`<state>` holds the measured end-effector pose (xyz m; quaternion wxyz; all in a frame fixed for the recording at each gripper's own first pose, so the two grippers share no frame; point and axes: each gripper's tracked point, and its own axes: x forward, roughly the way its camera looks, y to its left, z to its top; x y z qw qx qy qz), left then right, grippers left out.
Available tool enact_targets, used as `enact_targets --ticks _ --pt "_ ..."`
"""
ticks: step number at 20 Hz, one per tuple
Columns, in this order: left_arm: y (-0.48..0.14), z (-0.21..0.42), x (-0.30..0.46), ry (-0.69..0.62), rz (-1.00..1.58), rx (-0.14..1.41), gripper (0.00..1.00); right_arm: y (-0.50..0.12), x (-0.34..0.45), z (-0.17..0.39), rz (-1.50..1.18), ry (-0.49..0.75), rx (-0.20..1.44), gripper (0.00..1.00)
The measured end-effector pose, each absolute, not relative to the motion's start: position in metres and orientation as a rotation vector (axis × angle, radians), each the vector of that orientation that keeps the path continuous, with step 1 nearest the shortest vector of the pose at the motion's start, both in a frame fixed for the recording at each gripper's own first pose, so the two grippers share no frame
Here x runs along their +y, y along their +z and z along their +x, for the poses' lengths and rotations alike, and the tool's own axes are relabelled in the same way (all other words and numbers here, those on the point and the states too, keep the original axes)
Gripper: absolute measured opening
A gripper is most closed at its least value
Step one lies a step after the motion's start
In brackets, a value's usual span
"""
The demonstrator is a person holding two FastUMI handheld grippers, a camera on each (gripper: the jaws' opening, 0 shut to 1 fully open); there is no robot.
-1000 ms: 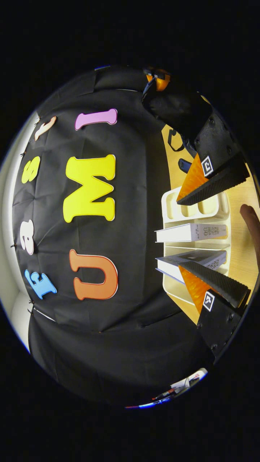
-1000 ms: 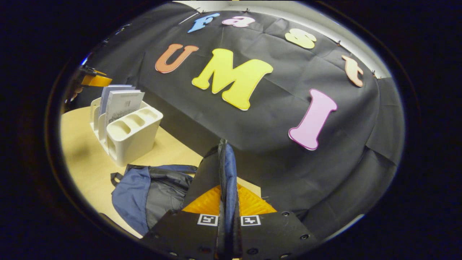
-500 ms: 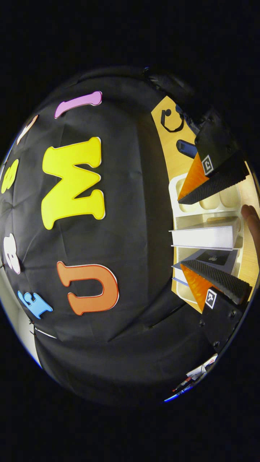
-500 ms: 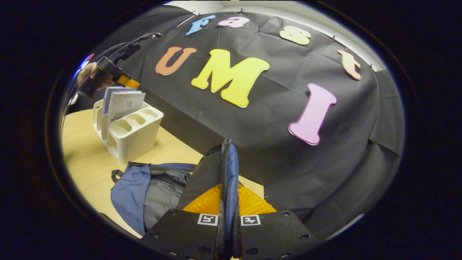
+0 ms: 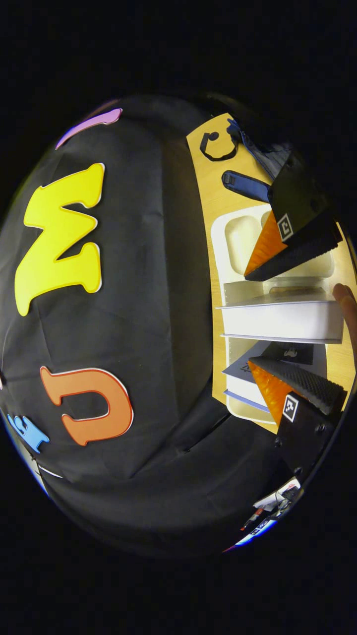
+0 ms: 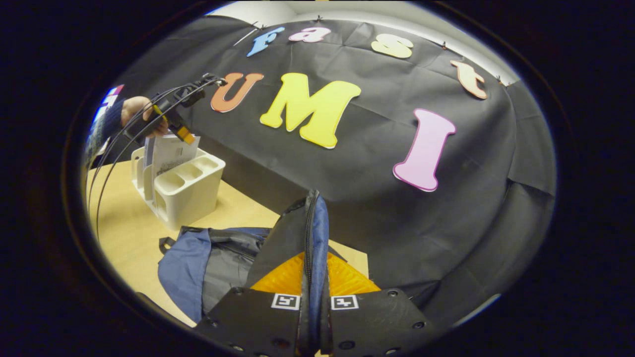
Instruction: Open the schoolbag, grab two books from the bookshelf and put them into the schoolbag.
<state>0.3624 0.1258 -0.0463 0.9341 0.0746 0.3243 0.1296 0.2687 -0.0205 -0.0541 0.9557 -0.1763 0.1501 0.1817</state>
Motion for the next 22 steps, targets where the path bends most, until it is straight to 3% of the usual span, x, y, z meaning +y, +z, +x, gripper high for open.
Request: enact_targets --ticks 1,5,8,12,13,15,16,17,18,21,22 --pt "-0.053 0.360 0.127 0.268 0.163 0.705 0.94 -0.055 -0.019 0.269 -0.350 0.373 0.305 0.08" --pt "-0.070 0.358 0.118 0.231 0.144 0.848 0.91 -0.060 -0.020 0.270 -0.322 0.381 0.307 0.08" --pt "-0.083 0.356 0.125 0.227 0.155 0.938 0.73 -0.065 -0.022 0.269 -0.318 0.383 0.307 0.08" --pt "-0.093 0.360 0.117 0.158 0.143 0.976 0.59 -0.072 -0.025 0.268 -0.305 0.381 0.313 0.04" --pt "-0.094 0.362 0.113 0.139 0.129 0.972 0.52 -0.072 -0.025 0.269 -0.302 0.380 0.311 0.08" --pt "-0.094 0.353 0.109 0.129 0.119 1.003 0.56 -0.076 -0.024 0.267 -0.286 0.386 0.316 0.04" --pt "-0.094 0.351 0.105 0.118 0.106 1.003 0.50 -0.077 -0.024 0.267 -0.280 0.387 0.317 0.04" --pt "-0.092 0.348 0.102 0.121 0.095 1.008 0.49 -0.078 -0.024 0.267 -0.279 0.386 0.316 0.08" --pt "-0.091 0.344 0.102 0.128 0.086 1.010 0.51 -0.080 -0.025 0.267 -0.279 0.387 0.315 0.08" --pt "-0.088 0.327 0.098 0.129 0.055 1.028 0.46 -0.082 -0.025 0.269 -0.267 0.392 0.318 0.04" --pt "-0.084 0.323 0.099 0.142 0.047 1.018 0.46 -0.082 -0.026 0.269 -0.265 0.390 0.318 0.08"
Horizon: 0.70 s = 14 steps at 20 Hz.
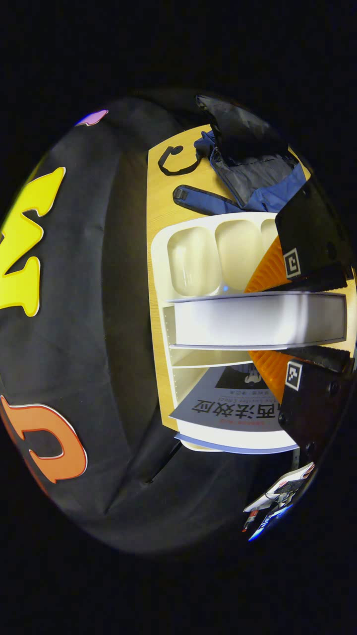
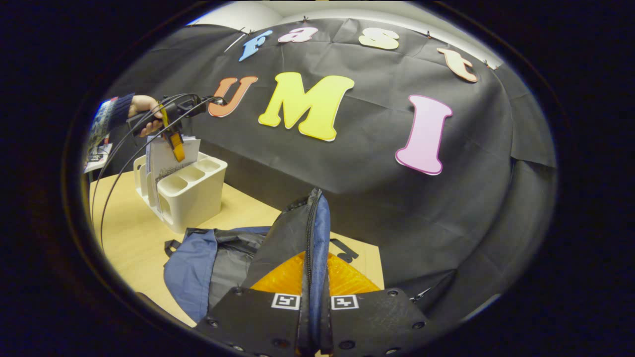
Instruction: Open the schoolbag, grab two books from the bookshelf and put them into the schoolbag.
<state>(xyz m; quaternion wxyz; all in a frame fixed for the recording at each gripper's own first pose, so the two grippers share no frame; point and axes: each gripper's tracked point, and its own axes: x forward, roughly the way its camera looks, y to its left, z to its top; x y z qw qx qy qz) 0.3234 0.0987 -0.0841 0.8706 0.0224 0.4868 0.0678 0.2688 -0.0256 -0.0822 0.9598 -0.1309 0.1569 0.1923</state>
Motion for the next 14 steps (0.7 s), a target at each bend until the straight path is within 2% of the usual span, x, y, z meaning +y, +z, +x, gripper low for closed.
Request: enact_targets --ticks 4,5,6,9,10,12,13,14 --pt "-0.064 0.297 0.107 0.192 0.007 0.971 0.46 -0.082 -0.026 0.268 -0.254 0.391 0.311 0.08" --pt "-0.060 0.288 0.107 0.196 -0.011 0.955 0.50 -0.082 -0.024 0.268 -0.250 0.393 0.311 0.08" --pt "-0.054 0.279 0.107 0.197 -0.025 0.942 0.46 -0.084 -0.024 0.268 -0.250 0.392 0.312 0.08" --pt "-0.042 0.245 0.101 0.171 -0.028 0.903 0.46 -0.087 -0.016 0.268 -0.215 0.409 0.322 0.08" --pt "-0.040 0.232 0.102 0.173 -0.022 0.892 0.51 -0.088 -0.013 0.269 -0.206 0.413 0.323 0.08" --pt "-0.042 0.207 0.098 0.168 -0.022 0.883 0.46 -0.091 -0.011 0.271 -0.201 0.412 0.336 0.08" --pt "-0.042 0.196 0.096 0.158 -0.021 0.881 0.51 -0.091 -0.011 0.272 -0.192 0.408 0.341 0.08" --pt "-0.043 0.185 0.093 0.154 -0.021 0.877 0.46 -0.088 -0.011 0.273 -0.175 0.399 0.342 0.08"
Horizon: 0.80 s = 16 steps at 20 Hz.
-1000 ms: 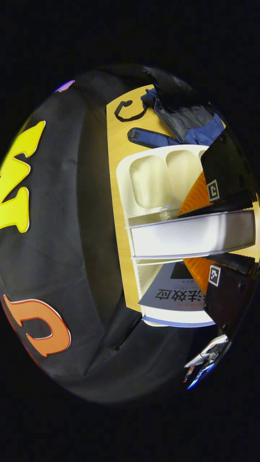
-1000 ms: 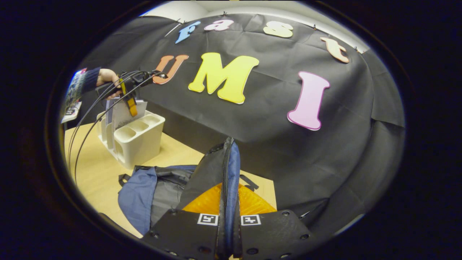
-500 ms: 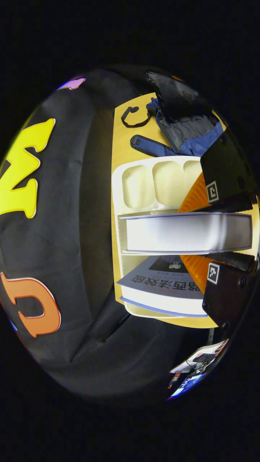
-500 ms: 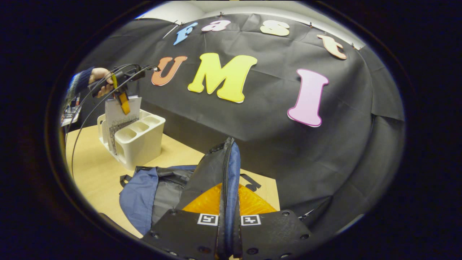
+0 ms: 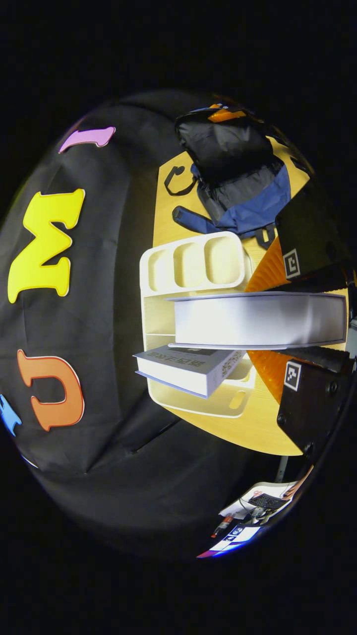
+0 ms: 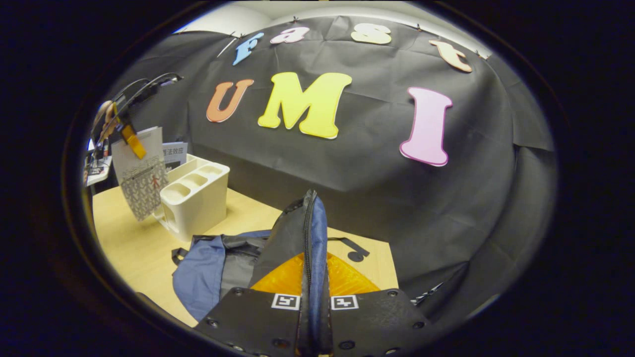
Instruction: Open the schoolbag, grab two books from the bookshelf and put them into the schoolbag.
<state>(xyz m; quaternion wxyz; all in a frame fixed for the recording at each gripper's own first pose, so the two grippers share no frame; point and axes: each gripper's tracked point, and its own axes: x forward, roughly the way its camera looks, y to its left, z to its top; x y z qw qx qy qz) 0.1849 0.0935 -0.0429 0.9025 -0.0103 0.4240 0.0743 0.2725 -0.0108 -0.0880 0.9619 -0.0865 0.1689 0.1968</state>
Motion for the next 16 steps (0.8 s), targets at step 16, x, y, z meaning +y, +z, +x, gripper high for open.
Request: enact_targets --ticks 16 --pt "-0.062 0.086 0.026 -0.068 -0.262 0.799 0.46 -0.083 -0.002 0.265 -0.219 0.320 0.361 0.09"
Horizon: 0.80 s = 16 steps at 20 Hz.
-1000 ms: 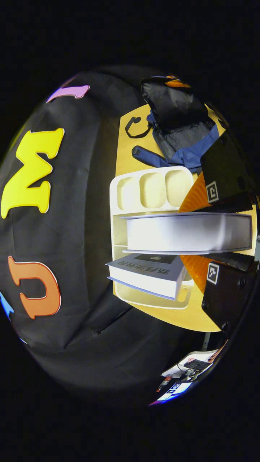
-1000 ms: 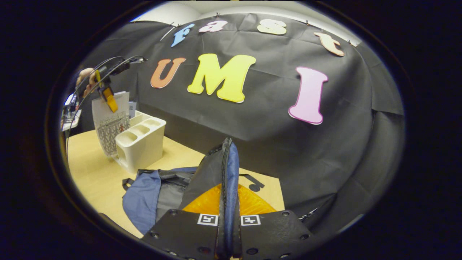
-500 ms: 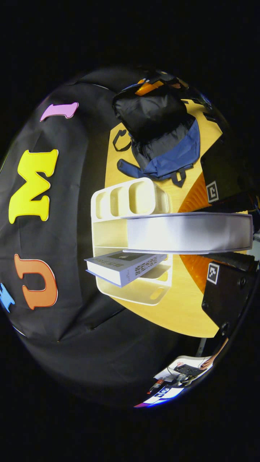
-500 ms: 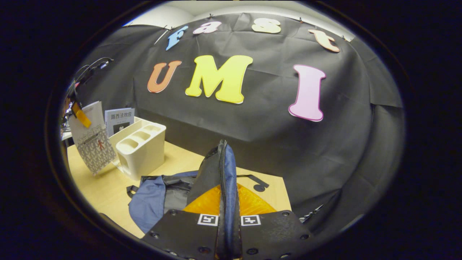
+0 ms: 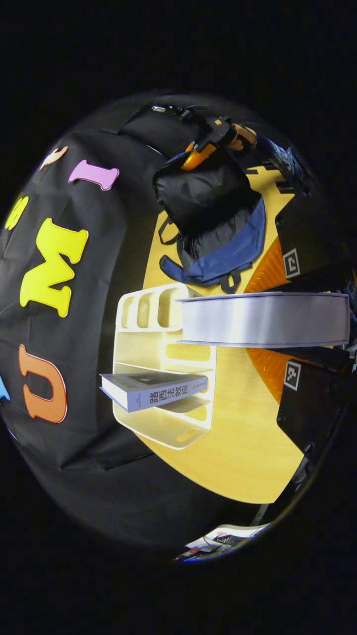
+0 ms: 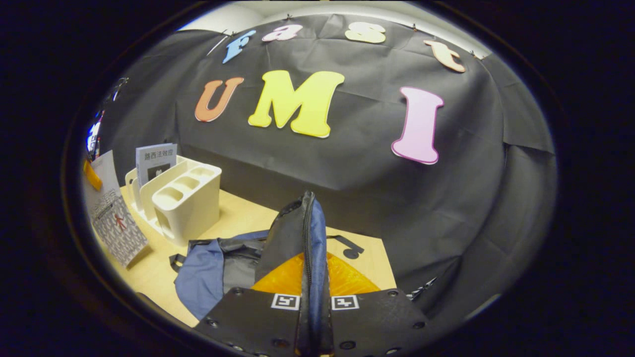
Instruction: Open the schoolbag, grab two books from the bookshelf and put them into the schoolbag.
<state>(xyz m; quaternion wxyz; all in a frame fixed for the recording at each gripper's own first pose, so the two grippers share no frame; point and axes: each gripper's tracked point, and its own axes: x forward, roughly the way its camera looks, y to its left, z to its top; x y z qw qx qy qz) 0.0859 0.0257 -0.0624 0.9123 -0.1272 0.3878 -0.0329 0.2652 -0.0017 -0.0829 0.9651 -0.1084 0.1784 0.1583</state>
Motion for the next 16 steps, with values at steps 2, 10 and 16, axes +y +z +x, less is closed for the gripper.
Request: enact_targets --ticks 2,10,16 --pt "-0.065 0.085 0.015 -0.102 -0.287 0.794 0.50 -0.074 0.000 0.266 -0.252 0.315 0.340 0.09" --pt "-0.053 0.107 -0.028 -0.197 -0.598 0.730 0.42 -0.062 -0.004 0.273 -0.273 0.292 0.335 0.08" --pt "-0.065 0.142 -0.082 -0.265 -0.863 0.743 0.46 -0.049 0.002 0.278 -0.290 0.298 0.302 0.08"
